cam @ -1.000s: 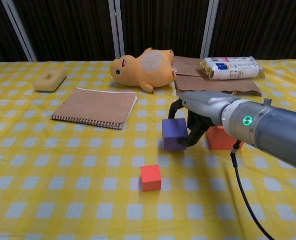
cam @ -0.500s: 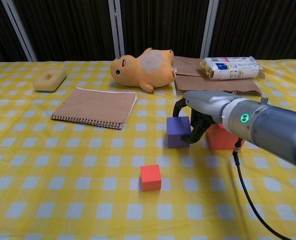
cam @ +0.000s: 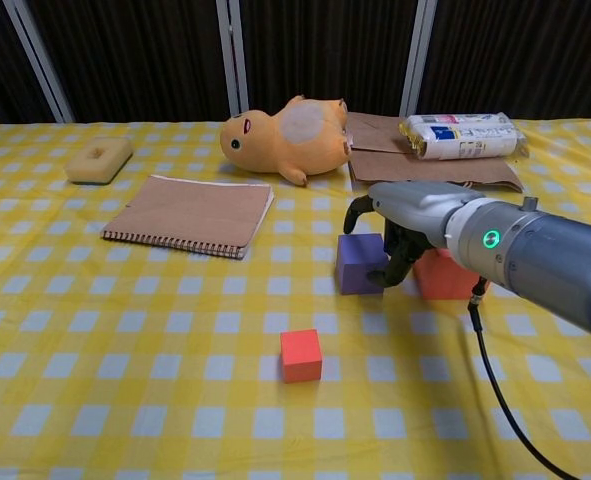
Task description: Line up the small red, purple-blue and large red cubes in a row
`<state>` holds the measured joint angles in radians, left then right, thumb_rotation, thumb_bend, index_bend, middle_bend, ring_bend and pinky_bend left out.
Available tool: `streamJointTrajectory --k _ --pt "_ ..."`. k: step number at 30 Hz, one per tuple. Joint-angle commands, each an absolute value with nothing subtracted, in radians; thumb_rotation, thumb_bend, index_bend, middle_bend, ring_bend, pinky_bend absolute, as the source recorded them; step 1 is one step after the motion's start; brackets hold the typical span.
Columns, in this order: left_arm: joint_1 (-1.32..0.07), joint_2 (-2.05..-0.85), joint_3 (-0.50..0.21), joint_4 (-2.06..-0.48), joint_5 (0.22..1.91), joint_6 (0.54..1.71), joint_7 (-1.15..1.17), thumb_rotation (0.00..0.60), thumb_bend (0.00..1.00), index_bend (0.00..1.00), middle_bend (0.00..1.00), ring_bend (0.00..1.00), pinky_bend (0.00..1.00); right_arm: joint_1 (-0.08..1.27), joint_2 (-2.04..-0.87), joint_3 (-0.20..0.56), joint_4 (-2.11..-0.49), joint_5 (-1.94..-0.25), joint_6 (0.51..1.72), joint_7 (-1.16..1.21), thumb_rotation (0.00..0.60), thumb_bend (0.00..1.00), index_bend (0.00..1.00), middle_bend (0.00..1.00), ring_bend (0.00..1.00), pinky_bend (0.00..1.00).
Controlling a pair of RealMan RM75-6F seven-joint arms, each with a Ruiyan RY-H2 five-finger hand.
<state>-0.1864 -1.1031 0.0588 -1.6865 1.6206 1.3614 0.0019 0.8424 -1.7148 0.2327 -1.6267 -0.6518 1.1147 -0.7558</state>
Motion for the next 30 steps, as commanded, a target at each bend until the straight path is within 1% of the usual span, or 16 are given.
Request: streamJointTrajectory --k 1,3,10,13,14,17,20,24,30 --pt "-0.187 -1.103 0.059 -1.687 1.621 1.361 0.002 0.6 0.0 0.0 0.0 0.0 0.0 0.843 -1.71 0.229 -1.639 -0.655 1.123 -0.758 0.6 0.45 0.12 1.0 1.0 1.0" --pt "-0.187 -1.103 0.059 -1.687 1.621 1.362 0.001 0.6 0.0 0.0 0.0 0.0 0.0 0.843 -1.706 0.226 -1.65 -0.659 1.13 -0.762 0.6 0.45 0.09 1.0 1.0 1.0" --pt "-0.186 -1.102 0.059 -1.687 1.622 1.364 -0.002 0.6 0.0 0.0 0.0 0.0 0.0 0.835 -1.69 0.203 -1.708 -0.678 1.161 -0.773 0.6 0.45 0.06 1.0 1.0 1.0" --pt "-0.187 -1.102 0.059 -1.687 1.623 1.362 -0.002 0.6 0.0 0.0 0.0 0.0 0.0 0.834 -1.678 0.179 -1.749 -0.678 1.171 -0.799 0.6 0.5 0.03 1.0 1.0 1.0" --pt "-0.187 -1.102 0.06 -1.687 1.623 1.362 -0.001 0.6 0.0 0.0 0.0 0.0 0.0 0.837 -1.674 0.173 -1.761 -0.668 1.171 -0.814 0.6 0.53 0.03 1.0 1.0 1.0" --pt "-0.187 -1.103 0.059 -1.687 1.623 1.364 0.001 0.6 0.0 0.0 0.0 0.0 0.0 0.854 -1.668 0.164 -1.794 -0.634 1.173 -0.865 0.6 0.58 0.03 1.0 1.0 1.0" --pt "-0.187 -1.104 0.058 -1.688 1.621 1.363 0.001 0.6 0.0 0.0 0.0 0.0 0.0 0.873 -1.669 0.16 -1.814 -0.613 1.181 -0.907 0.6 0.6 0.03 1.0 1.0 1.0" --pt "-0.186 -1.104 0.059 -1.687 1.621 1.363 0.0 0.6 0.0 0.0 0.0 0.0 0.0 0.889 -1.675 0.161 -1.825 -0.581 1.187 -0.934 0.6 0.61 0.05 1.0 1.0 1.0" --pt "-0.187 -1.103 0.058 -1.687 1.621 1.362 -0.003 0.6 0.0 0.0 0.0 0.0 0.0 0.894 -1.694 0.153 -1.819 -0.567 1.192 -0.929 0.6 0.61 0.06 1.0 1.0 1.0"
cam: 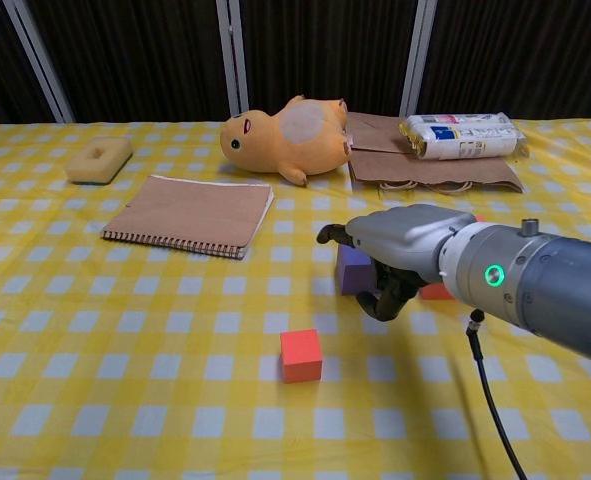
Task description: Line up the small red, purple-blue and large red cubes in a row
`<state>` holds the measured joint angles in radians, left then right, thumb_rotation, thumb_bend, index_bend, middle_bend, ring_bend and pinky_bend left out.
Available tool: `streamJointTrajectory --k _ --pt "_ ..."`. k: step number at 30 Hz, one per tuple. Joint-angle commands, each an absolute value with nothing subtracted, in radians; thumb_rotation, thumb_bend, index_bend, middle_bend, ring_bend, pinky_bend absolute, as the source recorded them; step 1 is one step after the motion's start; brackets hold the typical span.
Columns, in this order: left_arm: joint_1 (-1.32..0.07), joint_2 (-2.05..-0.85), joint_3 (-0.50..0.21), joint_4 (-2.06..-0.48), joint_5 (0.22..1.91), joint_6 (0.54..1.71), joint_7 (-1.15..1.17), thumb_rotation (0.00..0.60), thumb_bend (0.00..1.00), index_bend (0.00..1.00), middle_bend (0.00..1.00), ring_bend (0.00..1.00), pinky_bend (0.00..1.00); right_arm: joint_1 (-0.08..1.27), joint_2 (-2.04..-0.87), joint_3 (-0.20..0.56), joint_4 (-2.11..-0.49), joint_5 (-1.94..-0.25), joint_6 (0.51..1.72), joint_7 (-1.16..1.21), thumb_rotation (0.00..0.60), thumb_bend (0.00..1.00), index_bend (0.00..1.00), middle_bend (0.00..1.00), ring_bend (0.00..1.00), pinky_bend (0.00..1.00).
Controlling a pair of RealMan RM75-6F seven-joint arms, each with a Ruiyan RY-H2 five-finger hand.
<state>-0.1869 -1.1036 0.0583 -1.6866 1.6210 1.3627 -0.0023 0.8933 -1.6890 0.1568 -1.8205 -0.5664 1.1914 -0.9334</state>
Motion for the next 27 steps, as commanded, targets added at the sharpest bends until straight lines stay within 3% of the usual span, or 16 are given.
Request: streamJointTrajectory --k 1,15,27 --pt "-0.187 -1.103 0.058 -1.687 1.621 1.362 -0.003 0.6 0.0 0.0 0.0 0.0 0.0 0.894 -1.696 0.151 -1.819 -0.568 1.192 -0.927 0.6 0.61 0.06 1.0 1.0 1.0" --pt "-0.187 -1.102 0.059 -1.688 1.62 1.362 -0.007 0.6 0.0 0.0 0.0 0.0 0.0 0.9 -1.742 0.132 -1.777 -0.553 1.211 -0.929 0.6 0.61 0.06 1.0 1.0 1.0" --pt "-0.187 -1.1 0.059 -1.69 1.62 1.363 -0.011 0.6 0.0 0.0 0.0 0.0 0.0 0.903 -1.781 0.14 -1.774 -0.462 1.296 -1.003 0.6 0.61 0.06 1.0 1.0 1.0"
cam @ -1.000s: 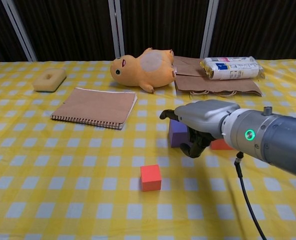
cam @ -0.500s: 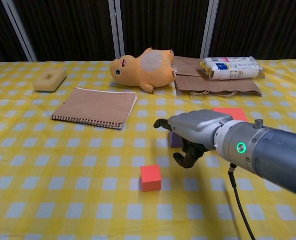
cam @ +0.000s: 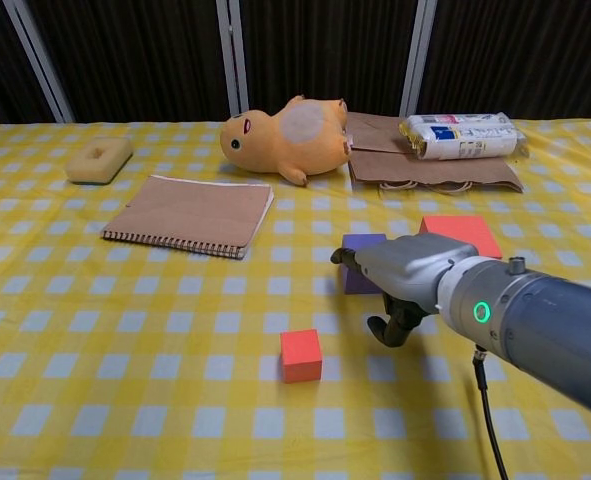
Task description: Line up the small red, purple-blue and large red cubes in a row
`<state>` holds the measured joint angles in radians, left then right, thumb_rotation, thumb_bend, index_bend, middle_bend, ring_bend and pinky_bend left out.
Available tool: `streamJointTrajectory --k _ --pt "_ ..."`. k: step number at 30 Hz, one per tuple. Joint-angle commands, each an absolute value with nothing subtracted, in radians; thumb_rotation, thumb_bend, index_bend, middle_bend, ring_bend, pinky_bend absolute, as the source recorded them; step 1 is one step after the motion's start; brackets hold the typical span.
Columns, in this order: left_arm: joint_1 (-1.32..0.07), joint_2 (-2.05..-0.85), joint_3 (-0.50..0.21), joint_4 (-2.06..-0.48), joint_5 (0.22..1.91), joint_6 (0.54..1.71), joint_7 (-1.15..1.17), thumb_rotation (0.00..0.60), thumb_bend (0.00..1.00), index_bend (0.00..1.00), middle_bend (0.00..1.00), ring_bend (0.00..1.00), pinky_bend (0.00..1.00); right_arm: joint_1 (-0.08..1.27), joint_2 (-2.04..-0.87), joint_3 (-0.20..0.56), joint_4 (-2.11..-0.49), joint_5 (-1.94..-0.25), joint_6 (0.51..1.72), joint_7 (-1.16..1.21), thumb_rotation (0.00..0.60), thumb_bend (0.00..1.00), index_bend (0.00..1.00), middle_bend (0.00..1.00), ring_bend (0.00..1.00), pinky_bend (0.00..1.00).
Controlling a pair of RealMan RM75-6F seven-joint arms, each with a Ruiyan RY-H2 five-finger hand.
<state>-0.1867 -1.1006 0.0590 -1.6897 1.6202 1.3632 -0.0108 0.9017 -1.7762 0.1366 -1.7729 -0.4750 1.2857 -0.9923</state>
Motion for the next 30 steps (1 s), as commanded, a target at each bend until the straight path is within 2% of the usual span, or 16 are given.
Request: streamJointTrajectory --k 1,30 --pt "-0.187 -1.1 0.059 -1.69 1.62 1.364 -0.012 0.6 0.0 0.0 0.0 0.0 0.0 0.903 -1.782 0.14 -1.775 -0.455 1.302 -1.008 0.6 0.61 0.06 1.0 1.0 1.0" --pt "-0.187 -1.1 0.06 -1.692 1.62 1.362 -0.017 0.6 0.0 0.0 0.0 0.0 0.0 0.882 -1.774 0.177 -1.797 -0.357 1.426 -1.097 0.6 0.61 0.1 1.0 1.0 1.0"
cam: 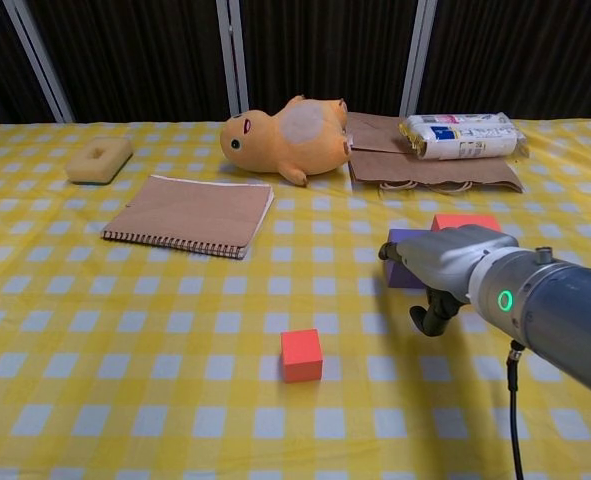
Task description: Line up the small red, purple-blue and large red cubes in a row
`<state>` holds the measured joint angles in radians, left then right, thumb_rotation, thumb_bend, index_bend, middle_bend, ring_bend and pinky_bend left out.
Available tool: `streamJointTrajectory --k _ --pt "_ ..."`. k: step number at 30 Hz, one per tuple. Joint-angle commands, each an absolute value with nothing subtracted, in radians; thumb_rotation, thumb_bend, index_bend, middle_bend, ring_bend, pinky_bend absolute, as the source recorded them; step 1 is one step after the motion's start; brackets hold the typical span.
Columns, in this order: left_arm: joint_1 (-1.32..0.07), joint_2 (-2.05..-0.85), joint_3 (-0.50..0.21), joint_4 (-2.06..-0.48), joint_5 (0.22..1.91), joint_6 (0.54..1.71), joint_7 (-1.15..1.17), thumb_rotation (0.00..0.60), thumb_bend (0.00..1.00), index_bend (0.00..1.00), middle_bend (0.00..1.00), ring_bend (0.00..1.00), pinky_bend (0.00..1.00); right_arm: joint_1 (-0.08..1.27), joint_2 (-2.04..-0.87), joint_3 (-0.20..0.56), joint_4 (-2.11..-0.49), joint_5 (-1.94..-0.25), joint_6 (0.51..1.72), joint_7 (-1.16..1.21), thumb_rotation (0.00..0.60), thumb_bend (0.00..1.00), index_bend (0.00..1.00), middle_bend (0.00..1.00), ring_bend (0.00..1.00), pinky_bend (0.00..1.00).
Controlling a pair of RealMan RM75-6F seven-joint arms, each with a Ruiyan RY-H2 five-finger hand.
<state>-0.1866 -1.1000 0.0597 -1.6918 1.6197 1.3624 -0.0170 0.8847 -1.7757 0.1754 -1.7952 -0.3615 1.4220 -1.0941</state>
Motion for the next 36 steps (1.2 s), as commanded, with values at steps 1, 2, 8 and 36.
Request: streamJointTrajectory --k 1,2,8,36 --pt "-0.187 -1.1 0.059 -1.692 1.62 1.363 -0.017 0.6 0.0 0.0 0.0 0.0 0.0 0.882 -1.774 0.178 -1.797 -0.356 1.427 -1.099 0.6 0.61 0.1 1.0 1.0 1.0" --pt "-0.187 -1.1 0.059 -1.692 1.62 1.363 -0.017 0.6 0.0 0.0 0.0 0.0 0.0 0.881 -1.772 0.178 -1.798 -0.356 1.429 -1.1 0.6 0.61 0.1 1.0 1.0 1.0" --pt "-0.186 -1.1 0.06 -1.692 1.62 1.363 -0.016 0.6 0.0 0.0 0.0 0.0 0.0 0.876 -1.764 0.181 -1.821 -0.364 1.422 -1.094 0.6 0.61 0.1 1.0 1.0 1.0" --pt "-0.184 -1.104 0.058 -1.69 1.623 1.37 -0.012 0.6 0.0 0.0 0.0 0.0 0.0 0.839 -1.781 0.072 -1.991 -0.673 1.351 -0.962 0.6 0.35 0.19 1.0 1.0 1.0"
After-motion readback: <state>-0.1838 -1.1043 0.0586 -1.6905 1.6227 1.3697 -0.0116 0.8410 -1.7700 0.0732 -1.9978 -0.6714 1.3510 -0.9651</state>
